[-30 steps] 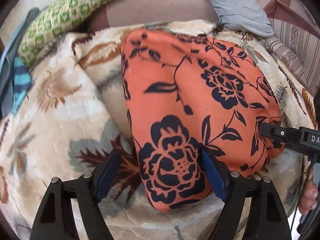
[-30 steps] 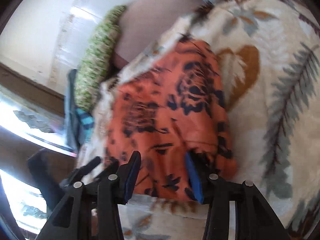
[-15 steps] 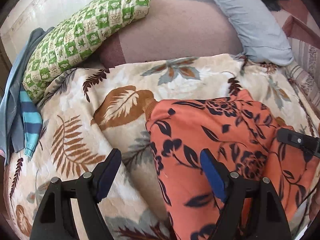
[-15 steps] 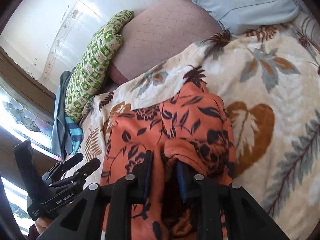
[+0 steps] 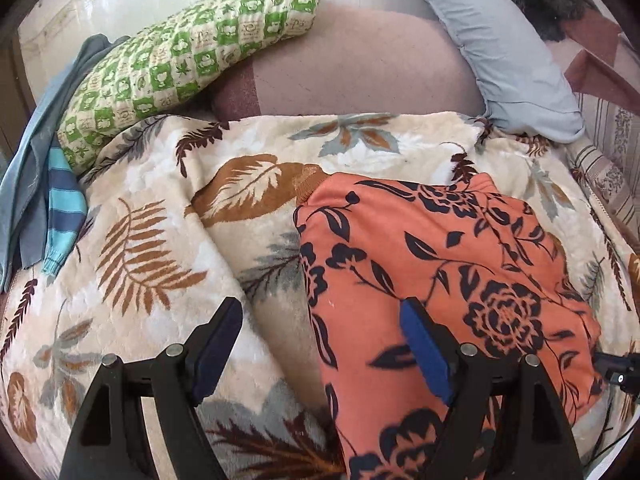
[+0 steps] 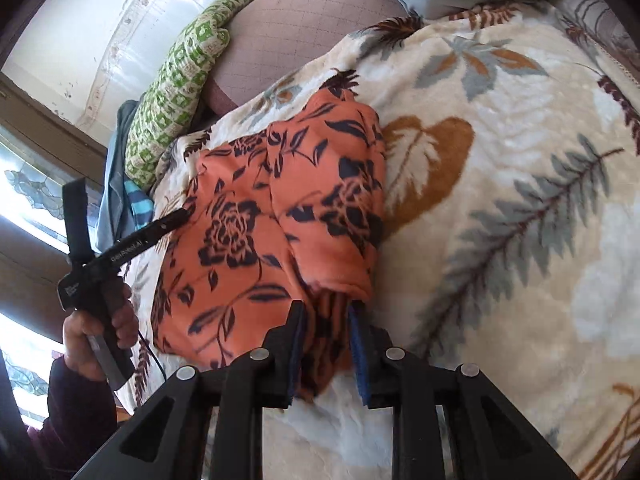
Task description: Fold small clothes
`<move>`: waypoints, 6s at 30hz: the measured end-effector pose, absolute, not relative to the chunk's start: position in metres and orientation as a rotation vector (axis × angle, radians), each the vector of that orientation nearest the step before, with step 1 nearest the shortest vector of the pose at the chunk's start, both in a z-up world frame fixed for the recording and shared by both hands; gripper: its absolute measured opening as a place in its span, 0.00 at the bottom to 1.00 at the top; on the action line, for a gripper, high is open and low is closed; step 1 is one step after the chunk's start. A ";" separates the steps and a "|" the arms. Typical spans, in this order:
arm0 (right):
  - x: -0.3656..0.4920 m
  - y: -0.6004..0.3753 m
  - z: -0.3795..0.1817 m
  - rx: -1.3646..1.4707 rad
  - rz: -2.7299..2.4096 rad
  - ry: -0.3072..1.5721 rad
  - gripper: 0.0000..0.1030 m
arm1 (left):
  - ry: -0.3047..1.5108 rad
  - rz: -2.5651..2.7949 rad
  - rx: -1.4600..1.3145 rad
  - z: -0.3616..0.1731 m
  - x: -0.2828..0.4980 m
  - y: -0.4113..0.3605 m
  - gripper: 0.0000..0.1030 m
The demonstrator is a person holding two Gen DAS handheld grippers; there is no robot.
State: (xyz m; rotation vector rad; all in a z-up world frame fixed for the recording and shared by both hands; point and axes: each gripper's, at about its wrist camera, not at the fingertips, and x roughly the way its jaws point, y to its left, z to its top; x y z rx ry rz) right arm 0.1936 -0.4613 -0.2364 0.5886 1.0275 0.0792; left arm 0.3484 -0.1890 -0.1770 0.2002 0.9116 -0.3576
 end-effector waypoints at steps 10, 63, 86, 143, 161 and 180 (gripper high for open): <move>0.238 -0.396 -0.220 0.410 0.119 1.094 0.25 | 0.853 -0.373 0.363 -0.212 0.318 -0.190 0.83; 0.237 -0.361 -0.230 0.440 0.002 1.175 0.25 | 0.782 -0.422 0.161 -0.171 0.302 -0.121 0.91; 0.202 -0.353 -0.146 0.458 -0.046 0.853 0.63 | 0.762 -0.391 0.150 -0.149 0.294 -0.133 0.91; 0.241 -0.472 -0.284 1.041 0.073 0.951 0.74 | 0.986 -0.745 -0.185 -0.210 0.358 -0.180 0.96; 0.266 -0.435 -0.276 0.964 0.116 0.921 0.81 | 0.997 -0.816 -0.176 -0.207 0.351 -0.177 0.96; 0.272 -0.418 -0.272 0.770 0.017 0.970 0.48 | 0.962 -0.762 -0.156 -0.211 0.365 -0.172 0.42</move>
